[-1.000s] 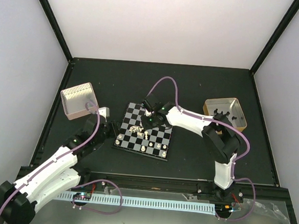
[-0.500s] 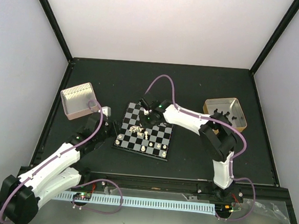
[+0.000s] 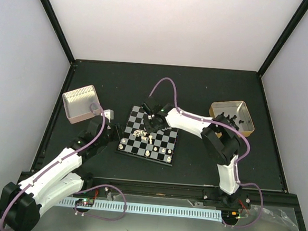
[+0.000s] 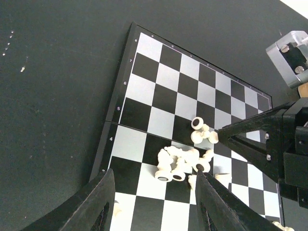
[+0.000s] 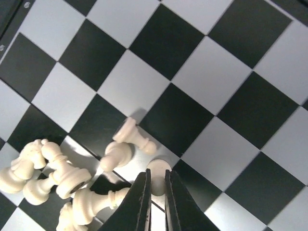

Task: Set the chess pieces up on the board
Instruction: Pick up the chess piece from the chessboard, then place the chess piece on the chessboard.

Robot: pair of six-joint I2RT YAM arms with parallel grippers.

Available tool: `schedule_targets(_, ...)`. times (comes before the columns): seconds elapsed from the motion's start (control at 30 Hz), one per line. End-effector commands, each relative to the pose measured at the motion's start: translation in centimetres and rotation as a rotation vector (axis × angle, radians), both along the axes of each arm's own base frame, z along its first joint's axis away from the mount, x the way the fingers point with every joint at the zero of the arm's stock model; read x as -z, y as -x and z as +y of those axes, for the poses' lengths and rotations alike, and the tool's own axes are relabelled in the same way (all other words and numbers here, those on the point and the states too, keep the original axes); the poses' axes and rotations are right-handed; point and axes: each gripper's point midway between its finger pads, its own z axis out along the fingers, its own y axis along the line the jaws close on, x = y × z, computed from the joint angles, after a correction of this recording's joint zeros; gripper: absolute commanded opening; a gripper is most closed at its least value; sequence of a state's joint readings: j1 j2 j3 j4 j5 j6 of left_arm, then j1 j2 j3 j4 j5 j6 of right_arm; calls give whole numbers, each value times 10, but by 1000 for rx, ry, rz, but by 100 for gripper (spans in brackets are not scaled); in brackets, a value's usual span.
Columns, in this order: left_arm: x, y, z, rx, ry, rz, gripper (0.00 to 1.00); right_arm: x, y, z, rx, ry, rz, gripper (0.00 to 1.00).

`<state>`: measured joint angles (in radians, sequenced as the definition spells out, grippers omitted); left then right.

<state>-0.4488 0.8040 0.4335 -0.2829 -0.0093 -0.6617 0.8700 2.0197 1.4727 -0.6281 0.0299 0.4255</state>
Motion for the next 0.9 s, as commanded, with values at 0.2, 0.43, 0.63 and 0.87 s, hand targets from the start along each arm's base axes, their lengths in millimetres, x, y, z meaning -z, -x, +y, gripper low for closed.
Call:
schedule_targets(0.2, -22, -4, -5, 33, 22, -53, 49, -50, -4, -15, 33, -19, -132, 4)
schedule_targets(0.43, -24, -3, 3, -12, 22, -63, 50, -44, 44, -9, -94, -4, -47, 4)
schedule_targets(0.63, -24, -2, 5, -23, 30, -65, 51, -22, 82, -9, -180, 55, 32, 4)
schedule_targets(0.87, -20, -1, 3, -18, 38, -52, 51, -8, 98, -6, -226, 82, 76, 4)
